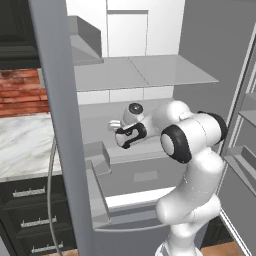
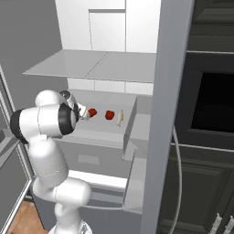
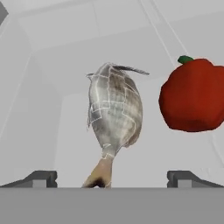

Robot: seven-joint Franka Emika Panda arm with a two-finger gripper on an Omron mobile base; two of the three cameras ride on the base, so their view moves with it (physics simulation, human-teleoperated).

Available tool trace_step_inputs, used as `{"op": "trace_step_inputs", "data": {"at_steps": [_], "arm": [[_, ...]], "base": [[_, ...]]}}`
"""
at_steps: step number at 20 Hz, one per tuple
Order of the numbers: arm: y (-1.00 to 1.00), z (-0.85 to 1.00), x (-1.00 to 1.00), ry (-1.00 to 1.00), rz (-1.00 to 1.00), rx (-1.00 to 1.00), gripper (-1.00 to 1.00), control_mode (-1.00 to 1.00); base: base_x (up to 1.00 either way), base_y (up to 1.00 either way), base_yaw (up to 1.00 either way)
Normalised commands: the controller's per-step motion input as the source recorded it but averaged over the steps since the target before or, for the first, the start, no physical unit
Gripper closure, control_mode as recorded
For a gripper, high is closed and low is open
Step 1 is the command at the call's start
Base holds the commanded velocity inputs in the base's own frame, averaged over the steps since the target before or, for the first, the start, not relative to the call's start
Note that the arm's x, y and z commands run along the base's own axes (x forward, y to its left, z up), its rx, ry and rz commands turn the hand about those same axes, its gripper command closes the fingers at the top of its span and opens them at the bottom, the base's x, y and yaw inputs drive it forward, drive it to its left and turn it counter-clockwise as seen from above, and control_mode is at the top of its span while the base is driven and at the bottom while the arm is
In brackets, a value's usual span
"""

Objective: Place one bell pepper and one fish in each tupperware on the nearby counter, to pack two identical lunches.

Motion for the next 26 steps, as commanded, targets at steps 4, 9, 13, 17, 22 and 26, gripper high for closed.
{"op": "trace_step_inputs", "data": {"at_steps": [4, 9, 13, 17, 22, 26], "arm": [[0.07, -0.12, 0.36, 0.0, -0.06, 0.0, -1.0, -1.0], [0.11, -0.24, 0.35, 0.0, -0.07, 0.0, -1.0, -1.0], [0.15, -0.4, 0.38, 0.0, -0.07, 0.0, -1.0, -1.0], [0.06, -0.54, 0.09, 0.05, -0.11, 0.0, 1.0, -1.0], [-0.01, -0.73, -0.39, 0.02, -0.15, 0.0, 1.0, -1.0], [0.0, -0.62, -0.89, -0.04, -0.08, 0.0, 1.0, -1.0]], "base": [[0.0, 0.0, 0.0], [0.0, 0.0, 0.0], [0.0, 0.0, 0.0], [0.0, 0.0, 0.0], [0.0, 0.0, 0.0], [0.0, 0.0, 0.0]]}}
